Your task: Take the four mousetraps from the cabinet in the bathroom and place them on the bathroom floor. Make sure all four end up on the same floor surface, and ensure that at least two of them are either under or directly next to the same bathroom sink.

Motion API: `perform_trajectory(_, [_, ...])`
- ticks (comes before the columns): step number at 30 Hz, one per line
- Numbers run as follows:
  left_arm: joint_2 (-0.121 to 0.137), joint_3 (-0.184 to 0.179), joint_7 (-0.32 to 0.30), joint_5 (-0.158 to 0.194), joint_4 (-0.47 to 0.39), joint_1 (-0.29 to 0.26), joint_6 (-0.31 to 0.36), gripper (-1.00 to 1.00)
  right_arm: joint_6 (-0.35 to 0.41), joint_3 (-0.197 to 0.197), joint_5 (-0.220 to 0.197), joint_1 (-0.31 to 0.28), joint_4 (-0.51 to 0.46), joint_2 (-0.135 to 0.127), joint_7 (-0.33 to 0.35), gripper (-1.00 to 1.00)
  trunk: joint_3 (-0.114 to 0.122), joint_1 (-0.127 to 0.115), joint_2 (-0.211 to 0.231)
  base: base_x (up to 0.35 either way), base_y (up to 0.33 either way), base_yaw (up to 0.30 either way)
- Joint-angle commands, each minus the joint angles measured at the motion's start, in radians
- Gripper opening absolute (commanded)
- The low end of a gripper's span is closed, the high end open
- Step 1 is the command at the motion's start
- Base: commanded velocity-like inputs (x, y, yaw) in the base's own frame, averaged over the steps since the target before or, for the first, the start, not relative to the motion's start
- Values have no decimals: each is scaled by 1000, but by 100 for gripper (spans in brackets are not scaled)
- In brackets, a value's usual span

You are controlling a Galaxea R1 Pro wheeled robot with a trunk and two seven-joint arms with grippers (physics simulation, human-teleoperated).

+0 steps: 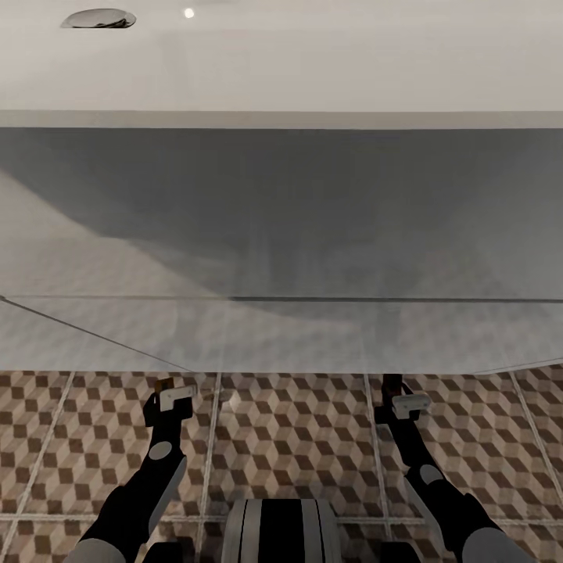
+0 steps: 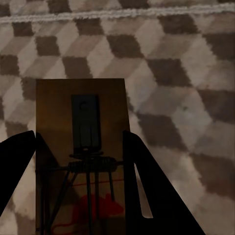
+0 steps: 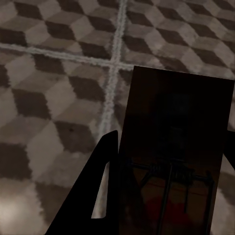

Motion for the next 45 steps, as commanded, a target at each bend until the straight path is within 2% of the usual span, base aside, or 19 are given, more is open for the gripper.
perform_trajectory(1, [1,-5,8,7,1,-1,-4,-100,-4,8,-10,-1,1,-1,-5,-100,0,0,0,0,0,0])
perform_trajectory(25, [3,-4,8,6,-10,-3,-1,-100,3,8,-6,-1,-1,0,-5,-100,0,0,0,0,0,0])
perform_trajectory(32, [2,-4,9,6,-47,-4,70,-100,3,8,-7,-2,-2,-1,-5,-100,-4,0,0,0,0,0])
perform_trajectory(35, [0,-4,9,6,-49,-5,79,-100,3,8,-7,-2,-2,-1,-6,-100,-16,2,-1,0,0,0])
perform_trajectory(45, [0,-3,10,6,-50,-5,76,-100,3,8,-7,-2,-1,-1,-6,-100,-16,2,-1,0,0,0])
